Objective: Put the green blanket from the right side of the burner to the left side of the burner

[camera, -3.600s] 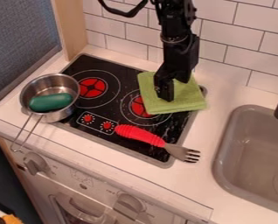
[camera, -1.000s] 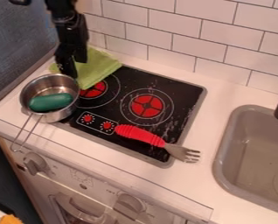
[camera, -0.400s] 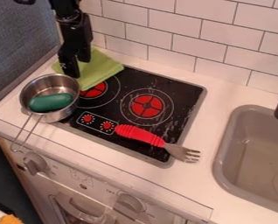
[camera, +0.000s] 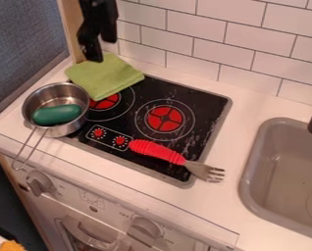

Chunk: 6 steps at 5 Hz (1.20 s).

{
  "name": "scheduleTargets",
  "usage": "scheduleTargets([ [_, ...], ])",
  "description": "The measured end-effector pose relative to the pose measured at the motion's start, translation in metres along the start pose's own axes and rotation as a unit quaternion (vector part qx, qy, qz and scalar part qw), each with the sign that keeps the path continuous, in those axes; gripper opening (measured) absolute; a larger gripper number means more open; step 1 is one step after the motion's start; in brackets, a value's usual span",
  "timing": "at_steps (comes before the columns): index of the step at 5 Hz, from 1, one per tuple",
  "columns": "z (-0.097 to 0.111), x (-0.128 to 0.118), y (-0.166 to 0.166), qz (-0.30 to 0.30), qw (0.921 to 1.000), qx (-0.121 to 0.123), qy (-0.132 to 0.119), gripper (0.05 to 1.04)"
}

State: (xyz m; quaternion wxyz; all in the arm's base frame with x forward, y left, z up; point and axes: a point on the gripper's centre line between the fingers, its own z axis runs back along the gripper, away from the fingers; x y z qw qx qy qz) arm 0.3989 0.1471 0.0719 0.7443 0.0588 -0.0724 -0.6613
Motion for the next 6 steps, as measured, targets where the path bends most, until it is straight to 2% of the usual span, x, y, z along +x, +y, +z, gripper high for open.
scheduleTargets([
  [2, 0.037, 0.008, 0.003, -0.007, 0.9999, 0.012, -0.008, 1.001],
  [6, 0.038, 0.009, 0.004, -0.008, 0.9998, 0.015, -0.008, 1.001],
])
